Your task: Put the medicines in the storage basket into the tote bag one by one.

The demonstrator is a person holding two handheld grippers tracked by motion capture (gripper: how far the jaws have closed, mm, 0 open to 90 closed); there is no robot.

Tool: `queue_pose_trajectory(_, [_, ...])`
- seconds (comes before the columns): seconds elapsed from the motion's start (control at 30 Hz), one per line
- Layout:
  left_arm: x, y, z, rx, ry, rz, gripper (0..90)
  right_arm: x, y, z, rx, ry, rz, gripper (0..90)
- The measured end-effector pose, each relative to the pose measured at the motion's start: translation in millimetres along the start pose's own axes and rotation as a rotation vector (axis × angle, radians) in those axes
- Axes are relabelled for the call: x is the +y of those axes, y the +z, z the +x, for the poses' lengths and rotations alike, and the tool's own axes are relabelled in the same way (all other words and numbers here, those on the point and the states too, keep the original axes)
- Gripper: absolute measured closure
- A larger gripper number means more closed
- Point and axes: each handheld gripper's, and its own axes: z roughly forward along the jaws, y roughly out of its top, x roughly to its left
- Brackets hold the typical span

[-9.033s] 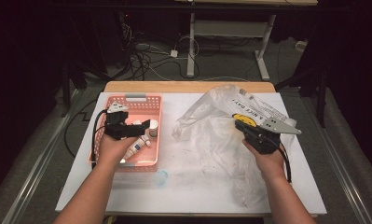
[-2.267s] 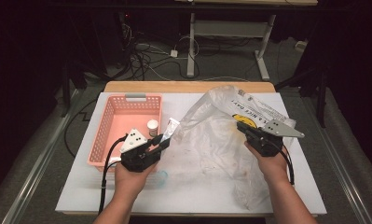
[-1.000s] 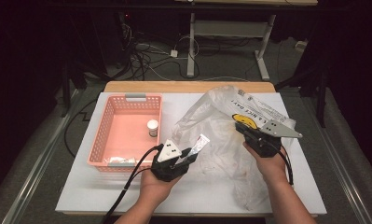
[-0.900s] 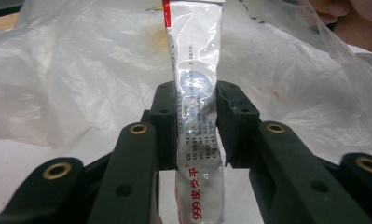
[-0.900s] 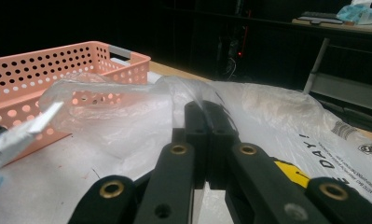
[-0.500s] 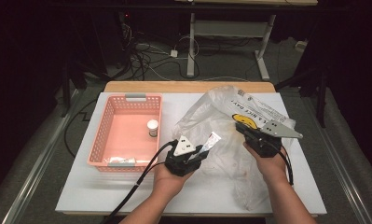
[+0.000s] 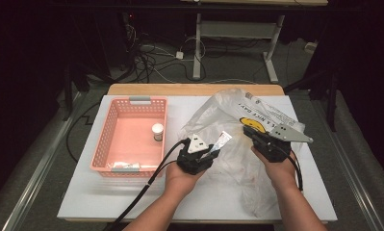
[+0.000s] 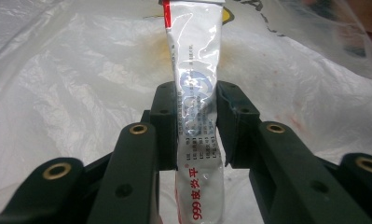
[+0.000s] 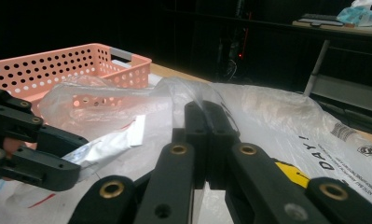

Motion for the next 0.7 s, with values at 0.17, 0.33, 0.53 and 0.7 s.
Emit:
queue_pose_trajectory(0.17, [2.0, 7.1, 0.9, 0.005, 0.001, 0.007, 68.8, 0.0, 0.2, 0.3, 0.002, 0.0, 0.001, 90.0])
queue_pose_trajectory(0.33, [4.7, 16.5, 2.5, 0.007, -0.008, 0.011, 68.8, 0.5, 0.1, 0.2, 0.002, 0.001, -0.004, 90.0])
queue_pose_trajectory(0.53, [7.4, 21.0, 1.7, 0.011, -0.002, 0.014, 68.8, 1.6, 1.0, 1.6, 0.008, 0.002, -0.007, 90.0])
queue_pose_trajectory(0.7, [8.9, 17.4, 2.5, 0.021, 0.009, 0.019, 68.8, 3.9, 4.8, 6.0, 0.016, 0.0, -0.015, 90.0])
